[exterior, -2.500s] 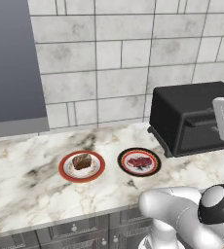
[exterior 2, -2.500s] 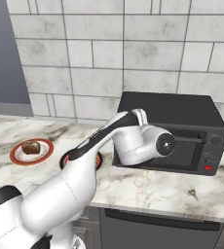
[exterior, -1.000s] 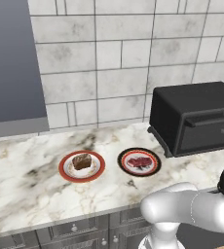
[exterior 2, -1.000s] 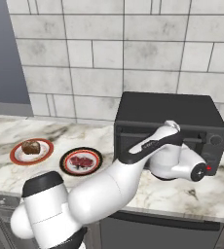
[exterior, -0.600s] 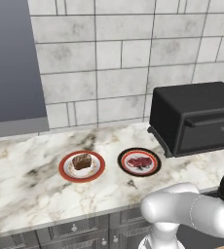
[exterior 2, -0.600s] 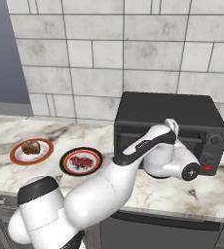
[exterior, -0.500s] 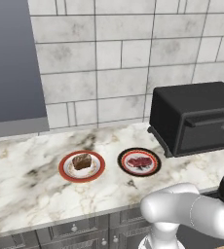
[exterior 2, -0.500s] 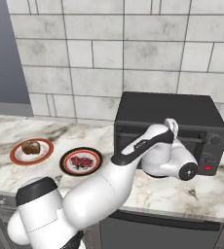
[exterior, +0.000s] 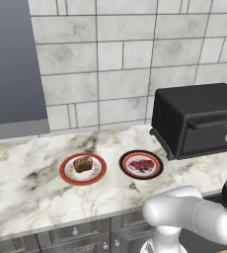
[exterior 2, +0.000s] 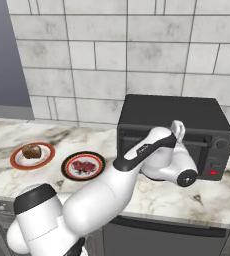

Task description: Open the toaster oven door. Place the bread on the bottom rack in the toaster oven and place the steak on the top rack.

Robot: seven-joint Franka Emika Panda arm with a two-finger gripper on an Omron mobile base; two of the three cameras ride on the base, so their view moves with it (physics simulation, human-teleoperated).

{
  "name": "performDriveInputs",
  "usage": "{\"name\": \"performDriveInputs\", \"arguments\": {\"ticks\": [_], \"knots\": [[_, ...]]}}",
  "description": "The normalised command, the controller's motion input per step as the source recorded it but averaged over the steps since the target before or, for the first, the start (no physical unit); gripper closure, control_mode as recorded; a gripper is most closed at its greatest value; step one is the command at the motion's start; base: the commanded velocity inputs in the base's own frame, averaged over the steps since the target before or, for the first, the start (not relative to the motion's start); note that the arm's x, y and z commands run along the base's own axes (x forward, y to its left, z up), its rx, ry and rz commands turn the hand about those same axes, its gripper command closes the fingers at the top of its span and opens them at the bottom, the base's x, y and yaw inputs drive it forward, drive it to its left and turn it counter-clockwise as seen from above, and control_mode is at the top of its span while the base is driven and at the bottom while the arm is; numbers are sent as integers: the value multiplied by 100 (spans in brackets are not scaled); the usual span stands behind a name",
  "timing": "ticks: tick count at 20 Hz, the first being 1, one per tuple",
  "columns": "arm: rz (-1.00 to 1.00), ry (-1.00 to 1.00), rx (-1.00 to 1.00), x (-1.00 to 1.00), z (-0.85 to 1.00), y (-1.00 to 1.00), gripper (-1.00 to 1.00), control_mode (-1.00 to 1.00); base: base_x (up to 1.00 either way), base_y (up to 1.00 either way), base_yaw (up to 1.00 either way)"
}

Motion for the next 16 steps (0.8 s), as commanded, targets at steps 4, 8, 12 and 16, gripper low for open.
{"name": "performDriveInputs", "arguments": {"ticks": [4, 8, 12, 16], "knots": [[-1, -6, 12, 32, 19, 3, 100, -100, 0, 0, 0], [0, -25, 12, 19, 7, 5, 100, -100, 0, 0, 0], [1, -32, 9, 0, 0, 7, 100, -100, 0, 0, 0], [0, -21, 7, 7, 7, 15, 100, -100, 0, 0, 0]]}}
